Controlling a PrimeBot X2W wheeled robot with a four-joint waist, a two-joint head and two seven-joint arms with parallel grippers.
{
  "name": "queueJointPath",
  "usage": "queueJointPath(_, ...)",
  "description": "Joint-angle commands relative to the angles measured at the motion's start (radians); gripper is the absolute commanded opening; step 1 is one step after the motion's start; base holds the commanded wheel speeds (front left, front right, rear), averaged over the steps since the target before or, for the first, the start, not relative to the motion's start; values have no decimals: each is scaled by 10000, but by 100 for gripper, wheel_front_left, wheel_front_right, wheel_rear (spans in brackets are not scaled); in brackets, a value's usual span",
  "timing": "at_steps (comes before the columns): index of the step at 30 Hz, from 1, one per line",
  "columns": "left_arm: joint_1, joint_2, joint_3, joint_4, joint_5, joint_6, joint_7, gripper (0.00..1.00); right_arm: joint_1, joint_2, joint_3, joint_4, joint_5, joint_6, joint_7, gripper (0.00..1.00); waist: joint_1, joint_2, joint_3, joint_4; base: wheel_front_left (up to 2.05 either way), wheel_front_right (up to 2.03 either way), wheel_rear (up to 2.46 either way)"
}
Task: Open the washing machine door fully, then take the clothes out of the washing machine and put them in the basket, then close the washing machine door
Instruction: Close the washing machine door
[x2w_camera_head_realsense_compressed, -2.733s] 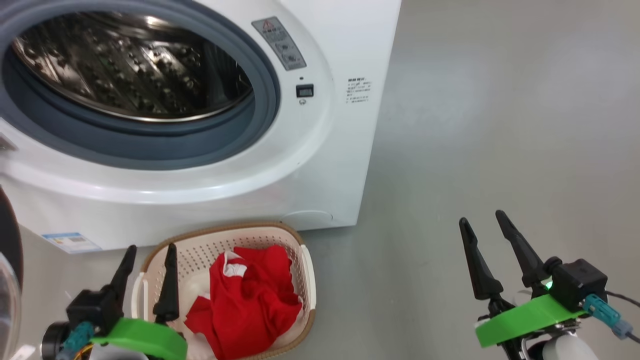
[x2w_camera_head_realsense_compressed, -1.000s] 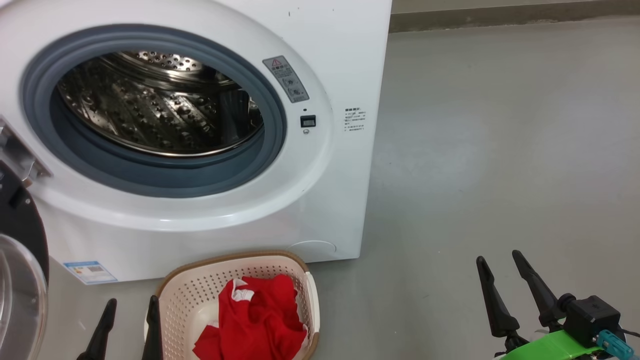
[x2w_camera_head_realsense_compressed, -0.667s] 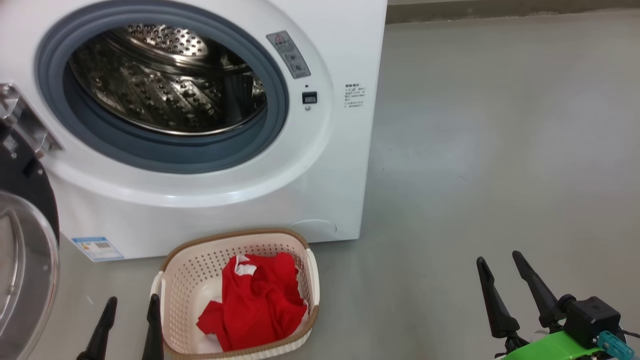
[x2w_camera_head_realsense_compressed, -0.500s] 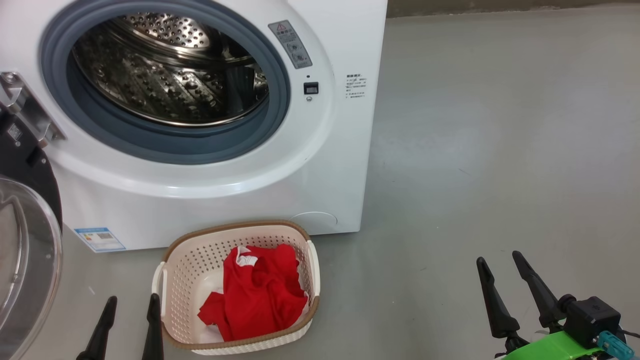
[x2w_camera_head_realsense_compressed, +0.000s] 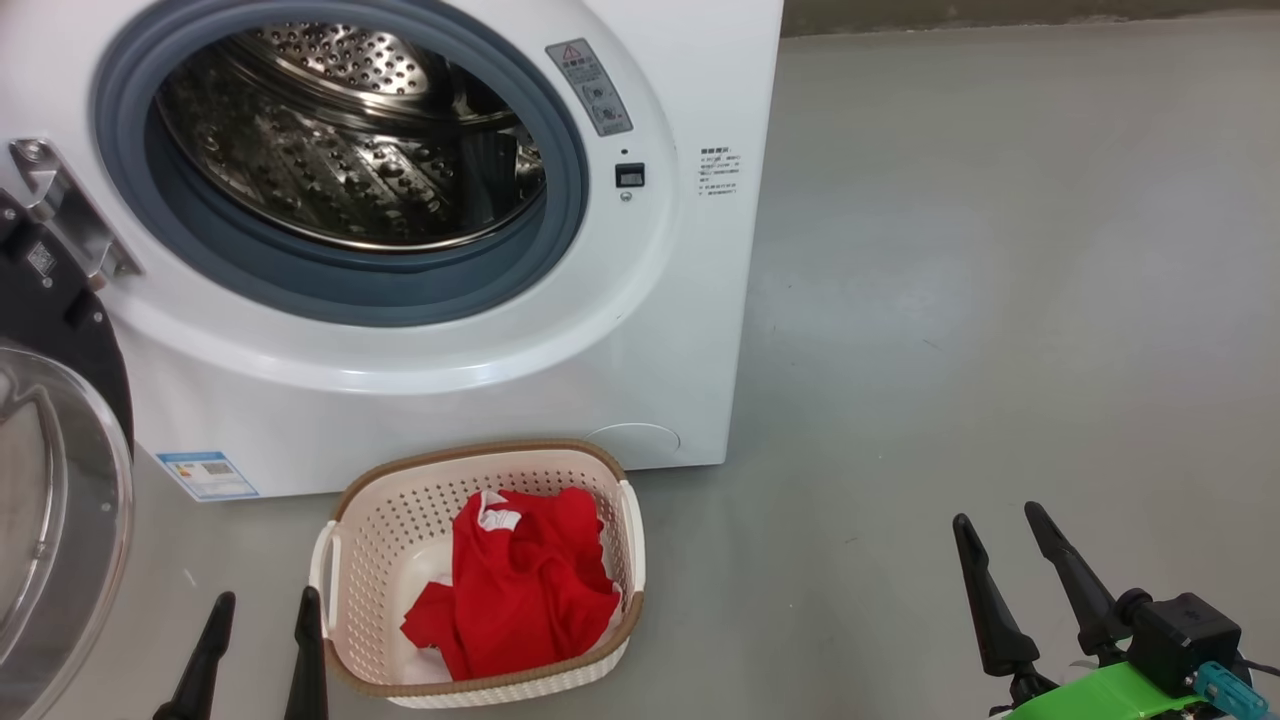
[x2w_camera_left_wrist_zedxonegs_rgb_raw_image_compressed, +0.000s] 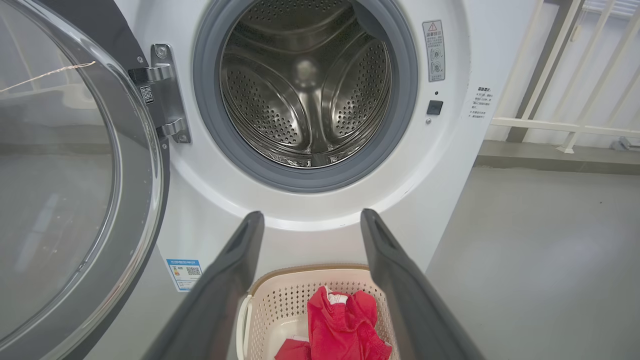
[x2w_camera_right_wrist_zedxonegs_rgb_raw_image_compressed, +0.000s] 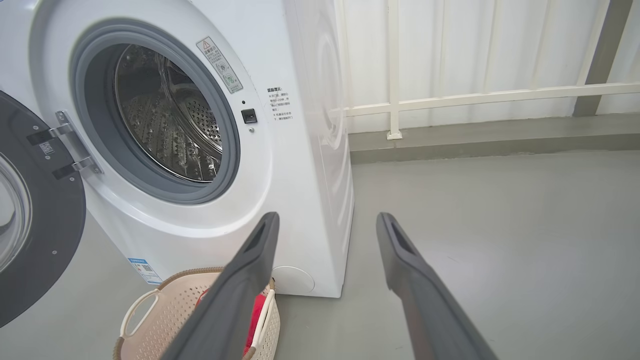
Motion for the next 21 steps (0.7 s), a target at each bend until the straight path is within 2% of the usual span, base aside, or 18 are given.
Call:
queueJointPath(1, -229, 62, 303, -222, 7, 1, -51, 100, -116, -78, 181, -249, 47, 63, -65, 100, 0, 0, -4, 21, 0, 0, 0)
queueJointPath(10, -258, 62, 150, -129, -263, 138, -51, 100, -190, -133, 320, -202, 59, 63, -65, 100, 0, 0, -47, 599, 0, 0, 0)
queueJointPath(21, 57, 62, -212, -201, -817, 614, -51, 100, -245, -316, 600, -91, 115, 63, -65, 100, 0, 0, -149, 2363, 0, 0, 0)
